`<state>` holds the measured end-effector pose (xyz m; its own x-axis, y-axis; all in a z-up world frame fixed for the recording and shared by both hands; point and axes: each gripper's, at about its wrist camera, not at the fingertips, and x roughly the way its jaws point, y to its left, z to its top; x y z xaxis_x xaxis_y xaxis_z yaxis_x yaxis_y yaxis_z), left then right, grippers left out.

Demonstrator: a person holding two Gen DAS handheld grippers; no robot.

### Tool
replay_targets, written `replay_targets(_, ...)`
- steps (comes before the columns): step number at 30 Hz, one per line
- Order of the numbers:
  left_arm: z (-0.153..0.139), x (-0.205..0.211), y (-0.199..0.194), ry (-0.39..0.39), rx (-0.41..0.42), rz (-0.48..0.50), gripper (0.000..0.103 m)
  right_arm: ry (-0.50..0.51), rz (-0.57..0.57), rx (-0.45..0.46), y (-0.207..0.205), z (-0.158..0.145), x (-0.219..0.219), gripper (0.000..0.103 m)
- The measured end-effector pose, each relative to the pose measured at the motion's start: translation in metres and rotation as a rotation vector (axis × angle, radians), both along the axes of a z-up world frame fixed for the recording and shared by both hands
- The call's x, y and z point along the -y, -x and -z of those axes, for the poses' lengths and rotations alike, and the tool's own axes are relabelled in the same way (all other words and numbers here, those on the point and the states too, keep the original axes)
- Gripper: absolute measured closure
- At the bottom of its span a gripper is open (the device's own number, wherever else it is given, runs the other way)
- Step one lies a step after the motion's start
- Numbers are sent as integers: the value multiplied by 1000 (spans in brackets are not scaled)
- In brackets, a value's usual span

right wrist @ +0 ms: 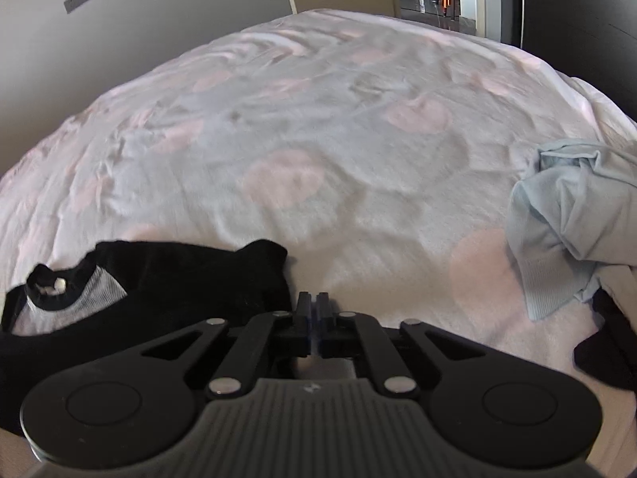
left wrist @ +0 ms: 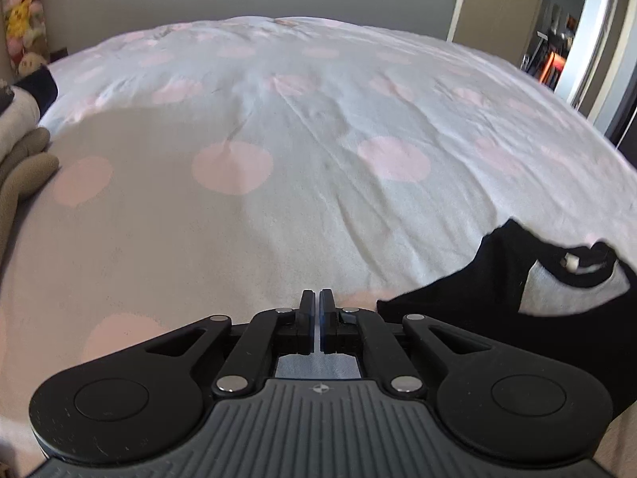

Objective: Fold clothes

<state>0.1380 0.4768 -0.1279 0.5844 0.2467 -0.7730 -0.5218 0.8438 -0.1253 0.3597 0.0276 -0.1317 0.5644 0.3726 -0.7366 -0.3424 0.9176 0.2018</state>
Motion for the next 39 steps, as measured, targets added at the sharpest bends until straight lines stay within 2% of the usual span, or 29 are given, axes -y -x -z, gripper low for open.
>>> replay_targets(1, -1, -4, -1, 32, 13, 1, 97, -1, 4, 7, -1, -2, 0, 91)
replay_targets(2, -1, -6, -2, 65, 20, 1, 87, -3, 9, 14, -2, -4, 1, 86)
replay_targets(4, 0, -9, -5, 125, 27, 4, 73, -45, 34, 9, -6, -7, 3, 61)
replay_targets(7, 2, -1, -12, 84, 8, 16, 71, -102, 58, -42, -16, -4, 2, 59)
replay_targets(10, 5, 7, -20, 44, 6, 22, 72, -97, 76, -49, -20, 2, -6, 59)
replay_targets(12, 5, 12, -25, 24, 4, 30, 79, -103, 80, -43, -19, 4, -11, 59)
replay_targets(14, 4, 18, -28, -2, -6, 47, 95, -84, 62, -26, -16, 5, -16, 60)
replay_targets(15, 4, 21, -29, -15, -9, 62, 99, -72, 51, -16, -15, 5, -19, 63)
replay_targets(16, 3, 24, -29, -21, -7, 77, 103, -60, 33, -7, -14, 6, -22, 73)
replay_targets(20, 2, 35, -28, -107, -23, 100, 103, -33, -11, 17, -9, 7, -28, 94)
replay_targets(22, 2, 32, -25, -165, -42, 60, 103, 12, -14, 40, -7, 9, -31, 96)
replay_targets(24, 1, 20, -20, -188, -54, 6, 103, 33, -5, 56, -7, 8, -31, 97)
replay_targets(30, -5, -1, -8, -14, 38, 8, 102, 29, -1, 24, -10, 9, -30, 94)
replay_targets(31, -6, -4, -7, 15, 53, 8, 97, 24, 4, 18, -10, 9, -29, 94)
replay_targets(32, -8, -8, -5, 44, 69, 10, 84, 19, 9, 13, -11, 9, -29, 94)
replay_targets(34, -9, -2, -9, 71, 82, 37, 65, 11, 20, 5, -10, 9, -28, 94)
replay_targets(37, -4, 10, -21, 73, 40, 67, 64, 6, 26, 5, -8, 9, -28, 94)
replay_targets(39, 4, 16, -28, 43, -7, 64, 70, 8, 24, 9, -7, 9, -29, 94)
